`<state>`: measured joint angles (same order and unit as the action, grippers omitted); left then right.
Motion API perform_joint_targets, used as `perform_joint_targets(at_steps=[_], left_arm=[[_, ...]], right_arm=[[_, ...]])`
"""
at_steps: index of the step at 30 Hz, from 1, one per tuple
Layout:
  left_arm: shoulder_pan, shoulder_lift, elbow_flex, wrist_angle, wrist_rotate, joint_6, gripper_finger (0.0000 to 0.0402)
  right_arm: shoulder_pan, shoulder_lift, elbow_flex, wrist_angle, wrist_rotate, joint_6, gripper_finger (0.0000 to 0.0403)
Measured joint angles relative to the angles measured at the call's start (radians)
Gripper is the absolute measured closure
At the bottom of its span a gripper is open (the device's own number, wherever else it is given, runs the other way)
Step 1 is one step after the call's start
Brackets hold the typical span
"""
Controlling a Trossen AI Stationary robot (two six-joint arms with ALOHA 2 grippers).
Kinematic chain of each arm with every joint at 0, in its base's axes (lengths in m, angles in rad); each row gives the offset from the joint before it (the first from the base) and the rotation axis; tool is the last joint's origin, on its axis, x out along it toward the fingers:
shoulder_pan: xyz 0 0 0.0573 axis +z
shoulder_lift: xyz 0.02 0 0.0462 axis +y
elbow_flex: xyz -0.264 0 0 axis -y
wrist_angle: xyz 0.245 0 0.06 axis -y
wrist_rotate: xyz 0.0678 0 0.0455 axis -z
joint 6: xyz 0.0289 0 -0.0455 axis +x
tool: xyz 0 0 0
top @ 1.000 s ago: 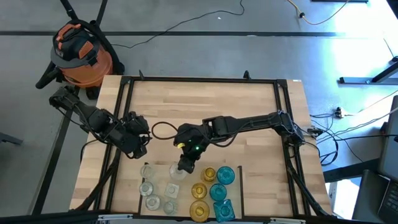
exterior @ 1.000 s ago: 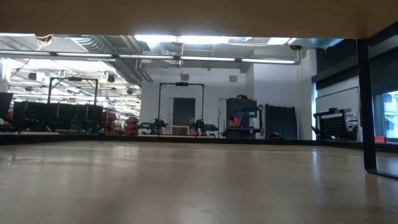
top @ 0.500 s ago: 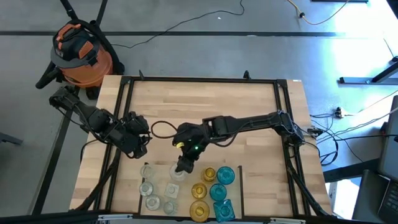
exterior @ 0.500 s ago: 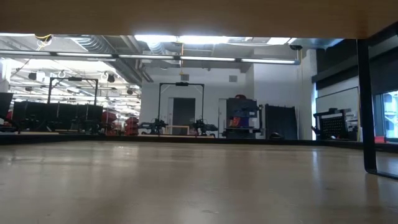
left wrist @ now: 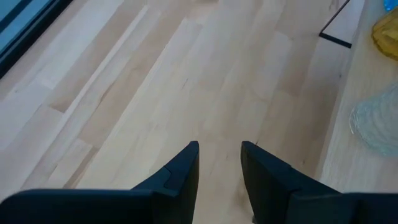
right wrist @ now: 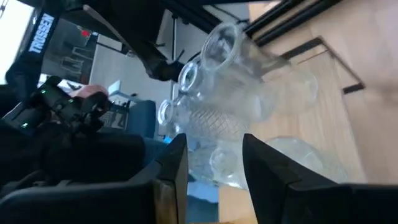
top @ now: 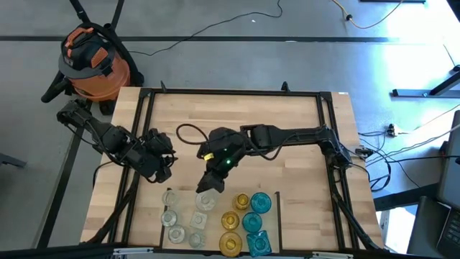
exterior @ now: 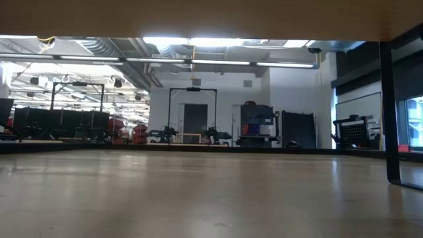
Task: Sort vases onto shelf
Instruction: Return to Home Position
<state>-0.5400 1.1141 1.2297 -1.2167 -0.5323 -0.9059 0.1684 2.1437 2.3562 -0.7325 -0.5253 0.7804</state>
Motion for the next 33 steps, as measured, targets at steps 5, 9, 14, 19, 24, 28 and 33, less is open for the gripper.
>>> perform_joint_targets(at_steps=[5, 9, 14, 19, 24, 28, 33], left_arm=[[0.0, 0.0, 0.0, 0.003, -0.003, 0.0, 0.0289], [0.0, 0.0, 0.0, 0.065, -0.005, 0.025, 0.0289], [0.009, -0.003, 0.0, 0.183, -0.007, 0.117, 0.0289], [0.038, -0.003, 0.0, 0.318, -0.023, 0.175, 0.0289], [0.044, -0.035, 0.0, 0.5, -0.133, 0.248, 0.0289], [0.044, -0.074, 0.001, 0.568, -0.256, 0.306, 0.0289], [0.044, -0.145, 0.001, 0.601, -0.297, 0.371, 0.0289]], right_arm=[[0.001, -0.014, -0.001, 0.027, 0.075, -0.092, 0.0288], [0.014, -0.045, 0.0, 0.024, 0.21, -0.205, 0.0288], [0.0, -0.048, 0.0, -0.029, 0.164, -0.146, 0.0288], [-0.022, -0.06, -0.002, -0.015, 0.1, -0.286, 0.0288], [0.011, -0.171, -0.003, 0.027, 0.376, -0.525, 0.0288], [0.017, -0.271, 0.0, 0.002, 0.523, -0.666, 0.0288], [0.011, -0.402, -0.088, -0.025, 0.587, -0.717, 0.0288]])
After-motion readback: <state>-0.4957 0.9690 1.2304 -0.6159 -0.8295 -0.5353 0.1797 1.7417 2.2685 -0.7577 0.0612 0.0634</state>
